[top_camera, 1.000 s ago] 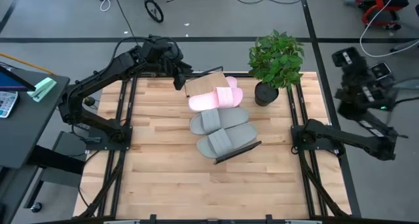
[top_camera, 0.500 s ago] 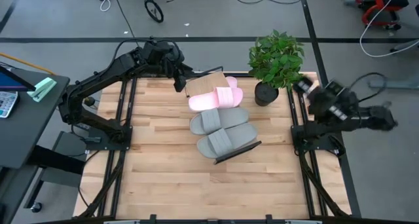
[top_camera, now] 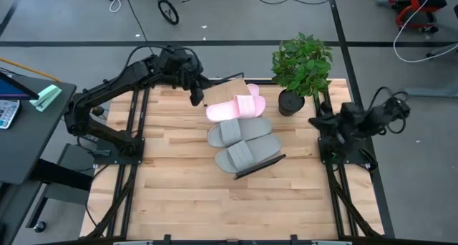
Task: Pick and place slides into the shelf
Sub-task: Put the pink slipper on the shelf
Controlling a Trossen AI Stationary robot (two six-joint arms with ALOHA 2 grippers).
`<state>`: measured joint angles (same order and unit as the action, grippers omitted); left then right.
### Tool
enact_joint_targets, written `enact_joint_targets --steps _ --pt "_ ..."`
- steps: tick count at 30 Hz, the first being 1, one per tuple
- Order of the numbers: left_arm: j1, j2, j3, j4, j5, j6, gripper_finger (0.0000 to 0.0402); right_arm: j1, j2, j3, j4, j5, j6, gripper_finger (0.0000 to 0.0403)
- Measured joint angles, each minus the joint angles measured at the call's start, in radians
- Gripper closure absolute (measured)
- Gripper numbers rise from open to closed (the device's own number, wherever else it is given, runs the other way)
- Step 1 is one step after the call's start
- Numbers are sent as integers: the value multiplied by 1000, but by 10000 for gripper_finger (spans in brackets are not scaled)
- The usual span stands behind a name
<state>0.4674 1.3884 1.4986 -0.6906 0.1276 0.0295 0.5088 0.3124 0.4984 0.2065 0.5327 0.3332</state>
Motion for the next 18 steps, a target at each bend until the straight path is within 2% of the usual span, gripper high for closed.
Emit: enact_joint_targets --steps 6,11,15,18 --pt "-36 0 0 -4 -23 -7 325 112 9 0 -321 253 199 403" --pt "-47 0 0 -4 -40 -22 324 146 13 0 -536 448 366 403" --pt "-46 0 0 -4 -41 -41 328 164 17 -3 -762 528 586 403" --pt "-46 0 0 -3 -41 -45 330 176 23 -41 -861 578 748 403"
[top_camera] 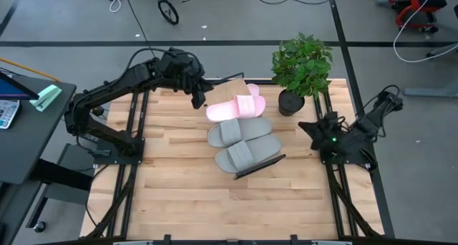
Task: Pick and place slides into the shelf
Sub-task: Put the pink slipper on the shelf
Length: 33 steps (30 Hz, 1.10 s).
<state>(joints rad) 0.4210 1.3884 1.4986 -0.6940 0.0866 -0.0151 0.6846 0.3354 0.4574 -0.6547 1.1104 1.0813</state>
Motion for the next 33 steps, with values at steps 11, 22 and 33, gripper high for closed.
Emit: enact_joint_targets --steps 11,22,33 --pt "0 0 0 0 0 0 326 -5 0 -220 20 84 469 402" --pt "2 0 0 3 0 12 330 -156 16 -291 114 -21 539 402" --pt "3 7 0 -1 0 26 334 -440 36 -365 424 -302 230 401"
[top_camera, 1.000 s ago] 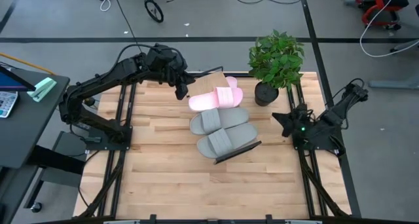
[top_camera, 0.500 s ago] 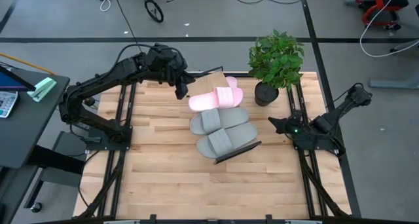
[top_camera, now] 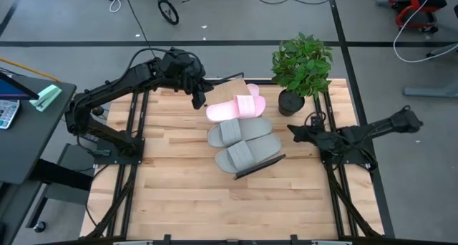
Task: Pick and place slides into the shelf
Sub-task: Put the pink slipper on the shelf
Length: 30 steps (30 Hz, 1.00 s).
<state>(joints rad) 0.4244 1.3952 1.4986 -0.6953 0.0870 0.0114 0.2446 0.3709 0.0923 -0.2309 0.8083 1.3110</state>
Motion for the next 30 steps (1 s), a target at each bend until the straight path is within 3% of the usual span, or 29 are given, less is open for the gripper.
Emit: enact_joint_targets --steps 4,7,13,17,25,30 --pt "0 0 0 3 0 1 332 -124 24 -2 18 -117 -31 401" --pt "0 0 0 4 0 1 327 -198 62 -31 148 -248 -86 401" --pt "0 0 0 3 0 2 326 -314 176 -57 280 -313 -87 401" --pt "0 0 0 3 0 6 331 -369 275 -57 409 -412 -109 401" --pt "0 0 0 3 0 12 327 -415 485 -57 627 -464 -36 370" --pt "0 0 0 2 0 11 322 -415 614 -55 766 -421 35 342"
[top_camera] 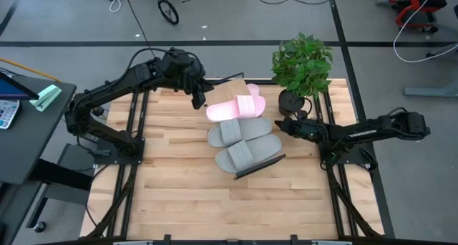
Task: Pick and place slides into the shelf
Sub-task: Put the pink slipper on the shelf
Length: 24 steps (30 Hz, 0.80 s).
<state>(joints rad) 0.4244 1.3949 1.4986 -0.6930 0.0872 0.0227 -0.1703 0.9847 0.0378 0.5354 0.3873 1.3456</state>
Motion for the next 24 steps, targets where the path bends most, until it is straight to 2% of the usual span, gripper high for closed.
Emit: enact_joint_targets --steps 4,8,15,24 --pt "0 0 0 0 0 0 324 0 87 11 101 12 43 322" --pt "0 0 0 0 0 -1 326 0 161 67 101 34 54 297" --pt "0 -1 0 -1 0 -10 320 0 305 123 90 57 202 240" --pt "0 -1 0 -2 0 -11 321 2 364 125 165 64 365 151"
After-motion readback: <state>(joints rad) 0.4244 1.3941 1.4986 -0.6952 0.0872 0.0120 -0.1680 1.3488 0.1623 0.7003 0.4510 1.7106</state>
